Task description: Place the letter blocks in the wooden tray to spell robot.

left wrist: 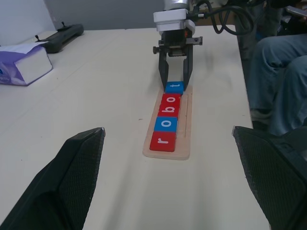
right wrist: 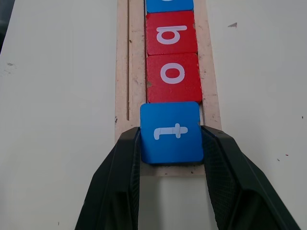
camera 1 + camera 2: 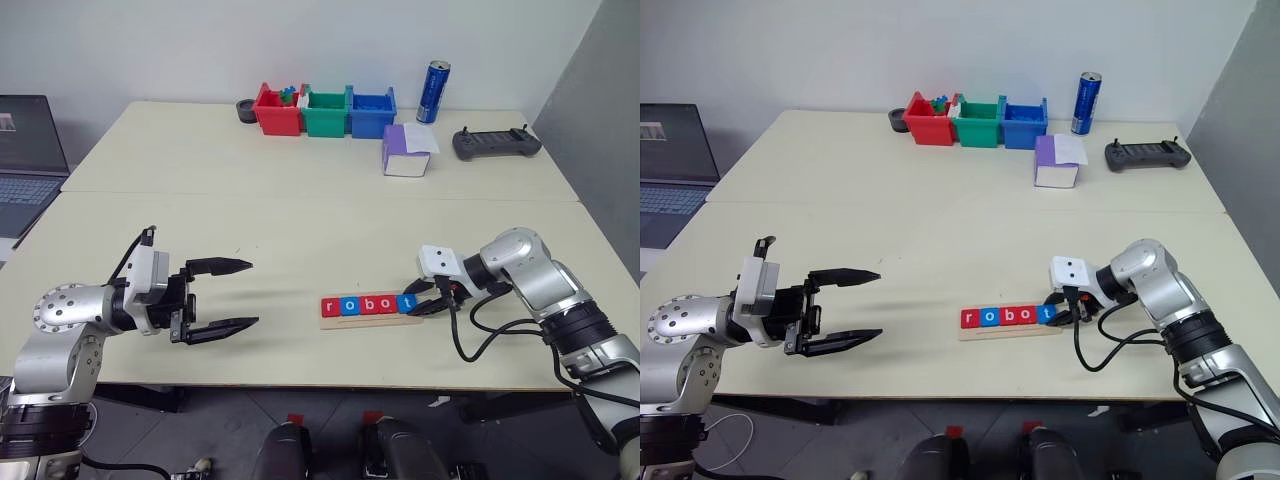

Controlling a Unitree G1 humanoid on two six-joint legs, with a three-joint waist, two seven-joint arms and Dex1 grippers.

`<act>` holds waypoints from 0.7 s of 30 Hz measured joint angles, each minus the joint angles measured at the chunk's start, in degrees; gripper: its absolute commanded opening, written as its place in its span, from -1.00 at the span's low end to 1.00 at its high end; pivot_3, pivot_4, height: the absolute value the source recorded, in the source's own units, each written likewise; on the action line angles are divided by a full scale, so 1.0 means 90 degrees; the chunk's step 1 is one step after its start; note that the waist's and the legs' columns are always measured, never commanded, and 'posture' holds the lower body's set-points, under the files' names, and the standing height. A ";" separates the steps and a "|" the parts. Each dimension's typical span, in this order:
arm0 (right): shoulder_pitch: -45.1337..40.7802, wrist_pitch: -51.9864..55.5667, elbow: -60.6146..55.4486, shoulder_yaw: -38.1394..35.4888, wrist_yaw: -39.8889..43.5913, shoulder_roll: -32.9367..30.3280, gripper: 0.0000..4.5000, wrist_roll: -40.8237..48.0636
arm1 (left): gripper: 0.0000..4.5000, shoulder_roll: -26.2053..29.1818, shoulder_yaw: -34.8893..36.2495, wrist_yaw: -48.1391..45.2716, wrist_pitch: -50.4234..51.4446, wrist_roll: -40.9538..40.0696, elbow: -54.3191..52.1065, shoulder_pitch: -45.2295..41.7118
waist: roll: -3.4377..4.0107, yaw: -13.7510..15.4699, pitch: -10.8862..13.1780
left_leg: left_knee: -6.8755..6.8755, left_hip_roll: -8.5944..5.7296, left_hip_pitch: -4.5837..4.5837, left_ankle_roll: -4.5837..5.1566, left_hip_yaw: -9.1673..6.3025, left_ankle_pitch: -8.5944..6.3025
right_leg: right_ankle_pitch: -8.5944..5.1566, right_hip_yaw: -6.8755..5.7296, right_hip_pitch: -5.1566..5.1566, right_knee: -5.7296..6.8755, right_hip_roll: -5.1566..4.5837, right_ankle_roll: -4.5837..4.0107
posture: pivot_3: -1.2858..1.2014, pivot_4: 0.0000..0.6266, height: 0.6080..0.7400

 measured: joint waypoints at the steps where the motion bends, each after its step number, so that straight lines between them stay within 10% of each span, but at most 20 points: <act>1: -0.0001 0.0000 0.0009 0.0000 -0.0004 0.0006 0.23 -0.0003 | 1.00 0.0000 0.0000 0.0001 0.0000 0.0000 0.0000 0.0000 | 0.0000 0.0000 0.0000 | 0.0000 0.0000 0.0000 0.0000 0.0000 0.0000 | 0.0000 0.0000 0.0000 0.0000 0.0000 0.0000 | 0.03 -0.52 1.00; 6: -0.0023 0.0000 0.0050 0.0000 -0.0055 0.0056 0.98 -0.0013 | 1.00 -0.0001 0.0000 0.0004 0.0000 0.0000 0.0000 0.0000 | 0.0000 -0.0001 0.0000 | 0.0000 0.0000 0.0000 0.0000 0.0000 0.0000 | 0.0000 0.0000 0.0000 0.0001 0.0000 0.0000 | 0.03 -0.52 1.00; 18: 0.0404 0.0475 -0.0914 -0.0570 0.0068 -0.0587 0.98 0.0601 | 1.00 0.0000 0.0000 -0.0010 -0.0001 -0.0001 0.0000 0.0004 | 0.0000 0.0017 0.0000 | 0.0000 -0.0001 -0.0001 0.0001 -0.0001 -0.0001 | 0.0000 0.0000 0.0002 -0.0005 -0.0001 0.0000 | 0.03 -0.52 1.00; 21: 0.0884 0.0678 -0.1240 -0.0749 0.0048 -0.0708 0.72 0.0827 | 1.00 -0.0001 0.0000 -0.0018 -0.0002 -0.0001 0.0002 0.0010 | 0.0000 0.0017 0.0000 | 0.0000 0.0000 -0.0001 0.0001 -0.0001 -0.0001 | 0.0000 -0.0001 0.0001 -0.0004 -0.0001 0.0000 | 0.03 -0.52 1.00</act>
